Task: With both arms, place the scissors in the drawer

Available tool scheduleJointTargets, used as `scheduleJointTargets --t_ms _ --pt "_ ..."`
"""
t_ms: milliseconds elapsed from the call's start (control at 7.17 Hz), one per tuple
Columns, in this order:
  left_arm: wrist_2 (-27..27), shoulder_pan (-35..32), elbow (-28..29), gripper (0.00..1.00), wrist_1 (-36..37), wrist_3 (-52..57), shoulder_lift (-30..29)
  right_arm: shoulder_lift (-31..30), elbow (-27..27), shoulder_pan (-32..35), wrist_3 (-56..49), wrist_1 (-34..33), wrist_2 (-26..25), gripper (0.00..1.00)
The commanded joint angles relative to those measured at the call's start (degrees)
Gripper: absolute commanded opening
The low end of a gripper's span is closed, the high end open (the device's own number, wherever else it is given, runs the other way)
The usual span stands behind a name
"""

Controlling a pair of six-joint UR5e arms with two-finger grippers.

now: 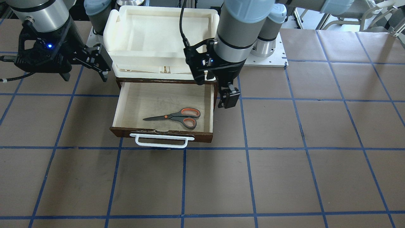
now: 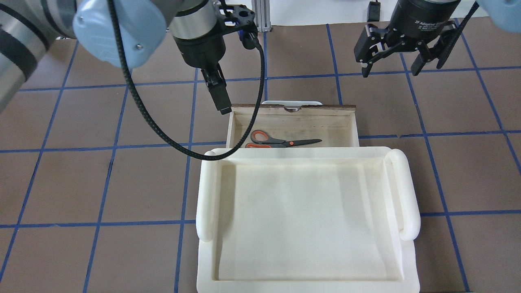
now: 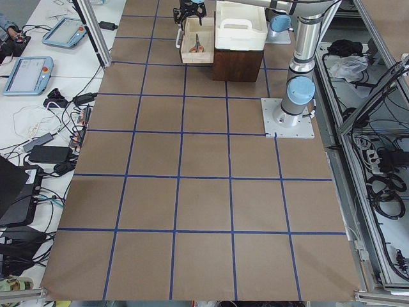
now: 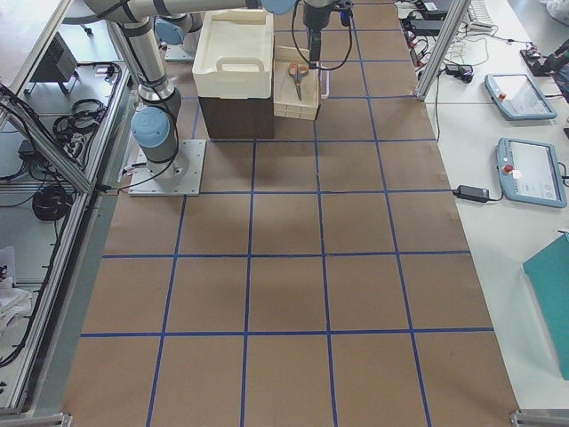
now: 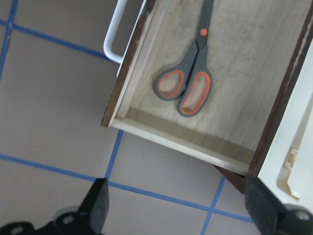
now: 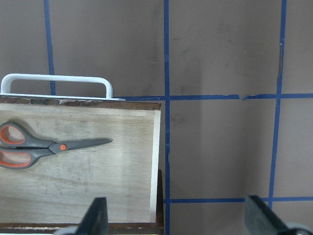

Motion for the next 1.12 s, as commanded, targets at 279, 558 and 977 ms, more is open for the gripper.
scheduleJointTargets --t_ms 279,558,977 --pt "5.9 8.4 -4.2 1.0 -1.1 -43.5 7.0 -0.1 0.4 0.0 0.0 0.1 0.0 1.0" --pt "5.4 8.3 -6.3 0.98 -1.0 -50.8 9.4 -0.4 0.8 0.0 -0.1 0.1 0.0 1.0" --pt "3.0 8.8 -8.4 0.99 2.8 -51.2 10.8 -1.3 2.4 0.0 -0.1 0.0 -0.1 1.0"
